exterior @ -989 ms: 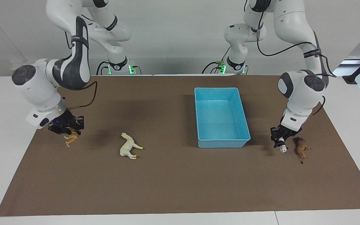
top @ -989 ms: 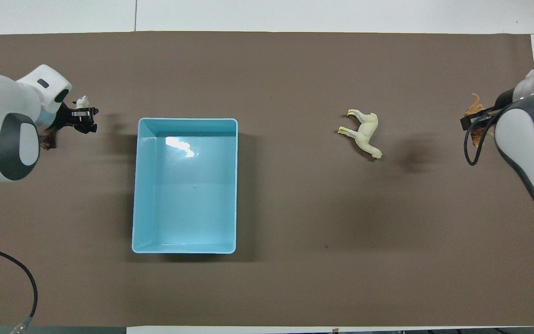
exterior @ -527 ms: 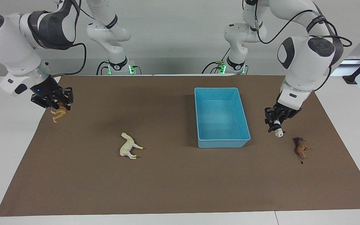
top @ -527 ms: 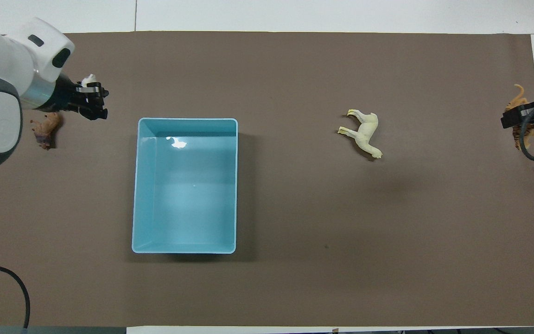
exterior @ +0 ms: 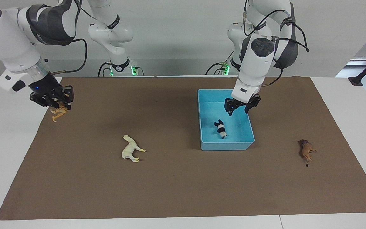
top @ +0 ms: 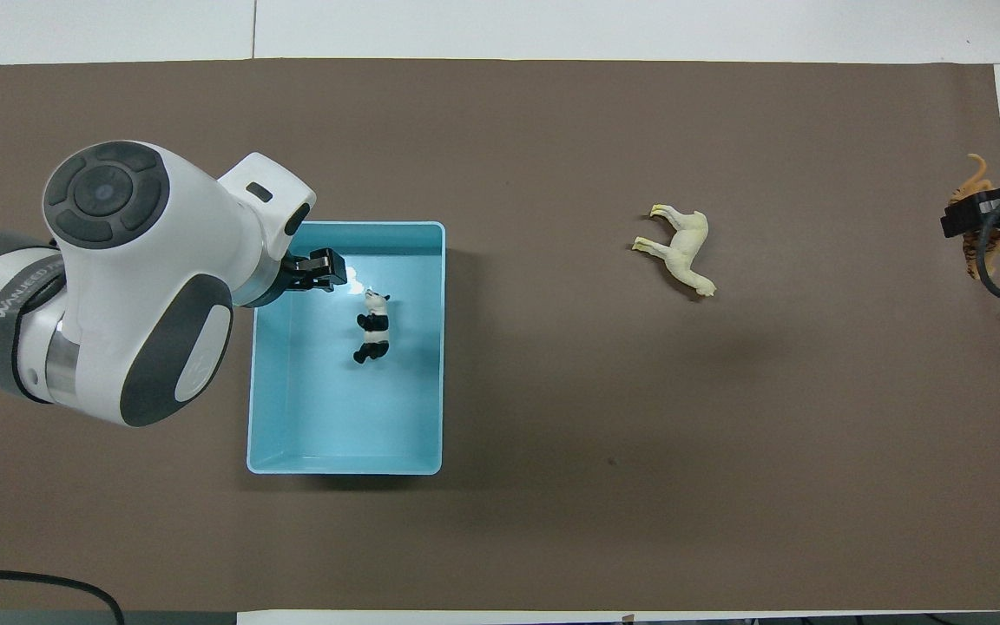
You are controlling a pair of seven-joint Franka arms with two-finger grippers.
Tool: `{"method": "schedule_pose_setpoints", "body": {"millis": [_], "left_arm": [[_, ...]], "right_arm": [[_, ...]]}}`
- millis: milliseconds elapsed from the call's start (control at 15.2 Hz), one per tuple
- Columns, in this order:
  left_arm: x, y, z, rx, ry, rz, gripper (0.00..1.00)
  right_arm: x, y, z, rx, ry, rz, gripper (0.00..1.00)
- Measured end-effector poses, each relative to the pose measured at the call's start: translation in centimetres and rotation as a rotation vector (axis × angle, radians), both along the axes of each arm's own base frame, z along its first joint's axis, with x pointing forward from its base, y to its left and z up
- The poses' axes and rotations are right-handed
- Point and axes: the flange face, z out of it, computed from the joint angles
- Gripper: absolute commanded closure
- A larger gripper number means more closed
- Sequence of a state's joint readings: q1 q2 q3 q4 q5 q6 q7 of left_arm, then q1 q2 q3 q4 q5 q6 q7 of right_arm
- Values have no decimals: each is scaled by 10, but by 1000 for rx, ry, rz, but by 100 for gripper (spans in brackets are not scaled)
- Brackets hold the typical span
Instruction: Put all toys into storage box
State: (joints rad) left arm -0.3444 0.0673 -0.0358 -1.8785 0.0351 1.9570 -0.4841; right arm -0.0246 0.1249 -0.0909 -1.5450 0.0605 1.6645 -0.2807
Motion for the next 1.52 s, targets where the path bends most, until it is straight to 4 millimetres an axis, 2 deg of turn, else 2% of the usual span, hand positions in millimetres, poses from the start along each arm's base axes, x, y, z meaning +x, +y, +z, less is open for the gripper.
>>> {"method": "schedule_pose_setpoints", "body": {"millis": [132, 198, 264, 396, 527, 593, 725, 857, 989, 1187, 1253, 1319, 1385, 1516], "left_arm": [[10, 17, 8, -14, -47, 5, 0], [20, 36, 11, -19, -80, -6, 0], [32, 65, 13, -19, -110, -27, 0], [52, 137, 8, -7, -158, -52, 0], [70, 196, -9, 8, -217, -54, 0], [78, 218, -19, 18, -242, -64, 0], [90, 255, -37, 43, -262, -117, 0], [98, 291, -49, 74, -270, -203, 0], [101, 321, -67, 104, -269, -296, 0], [108, 338, -107, 127, -254, -423, 0], [109, 340, -119, 130, -242, -466, 0], [109, 341, -126, 132, -232, -503, 0], [109, 342, -131, 133, -222, -533, 0], [108, 347, -136, 138, -213, -573, 0]], "right_arm": [[2, 24, 0, 0, 4, -33, 100], [3, 47, 0, 0, 6, -64, 100], [3, 81, 0, -2, 9, -99, 100], [-4, 174, 2, -20, -10, -159, 100], [-22, 276, 3, -23, -45, -207, 100], [-32, 322, 3, -16, -57, -223, 100], [-45, 400, -1, 0, -74, -238, 100], [-54, 464, -18, 8, -85, -241, 100], [-63, 517, -45, 15, -98, -245, 100], [-69, 593, -98, 31, -156, -264, 100], [-70, 612, -114, 51, -173, -273, 75], [-71, 625, -126, 68, -182, -293, 3], [-71, 631, -132, 74, -183, -316, 0], [-72, 630, -130, 63, -171, -364, 0]]}}
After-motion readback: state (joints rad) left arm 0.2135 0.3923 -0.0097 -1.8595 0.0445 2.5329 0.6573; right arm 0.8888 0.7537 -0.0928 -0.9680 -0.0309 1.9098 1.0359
